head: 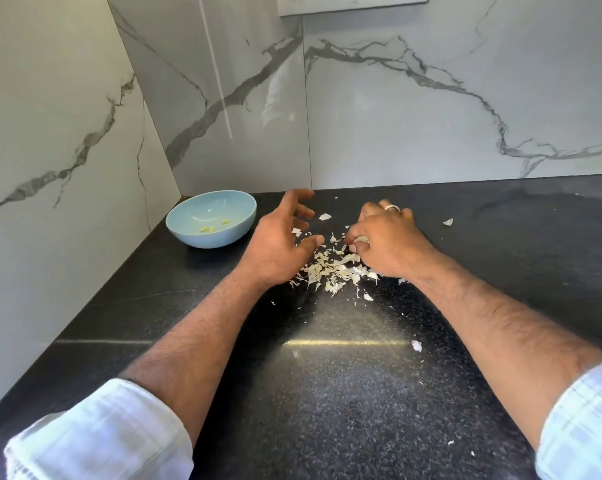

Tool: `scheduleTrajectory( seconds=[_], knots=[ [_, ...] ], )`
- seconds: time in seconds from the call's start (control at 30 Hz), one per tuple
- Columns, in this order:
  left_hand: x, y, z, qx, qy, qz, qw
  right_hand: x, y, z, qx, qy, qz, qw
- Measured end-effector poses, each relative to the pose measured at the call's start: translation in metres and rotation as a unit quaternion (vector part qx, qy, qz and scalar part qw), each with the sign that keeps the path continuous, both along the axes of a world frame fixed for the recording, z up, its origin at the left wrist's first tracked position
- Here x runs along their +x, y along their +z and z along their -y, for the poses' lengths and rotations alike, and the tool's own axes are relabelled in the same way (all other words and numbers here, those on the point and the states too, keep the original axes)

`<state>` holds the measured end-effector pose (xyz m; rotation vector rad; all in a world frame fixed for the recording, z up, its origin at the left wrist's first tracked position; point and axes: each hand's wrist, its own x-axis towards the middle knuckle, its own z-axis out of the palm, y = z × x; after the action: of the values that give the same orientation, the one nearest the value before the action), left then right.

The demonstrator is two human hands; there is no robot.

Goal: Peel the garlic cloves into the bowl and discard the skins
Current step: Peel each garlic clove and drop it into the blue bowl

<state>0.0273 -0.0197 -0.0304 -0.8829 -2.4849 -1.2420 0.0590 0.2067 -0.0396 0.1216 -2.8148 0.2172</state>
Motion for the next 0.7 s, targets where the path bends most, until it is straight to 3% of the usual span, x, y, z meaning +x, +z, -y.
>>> scheduleTrajectory(
  seconds=[0.33, 0.47, 0.7],
  knots=[
    [0.001, 0.001, 0.008, -0.012, -0.016, -0.001, 1.0, 0.004, 0.005, -0.005, -0.047, 0.012, -0.002, 0.999],
    [-0.002, 0.004, 0.018, 0.005, 0.003, 0.012, 1.0, 0.01, 0.021, -0.011, -0.195, 0.062, -0.056, 0.977],
    [-0.006, 0.002, 0.023, 0.027, 0.018, 0.042, 0.999, 0.012, 0.024, -0.013, -0.364, 0.058, -0.009, 0.93]
  ],
)
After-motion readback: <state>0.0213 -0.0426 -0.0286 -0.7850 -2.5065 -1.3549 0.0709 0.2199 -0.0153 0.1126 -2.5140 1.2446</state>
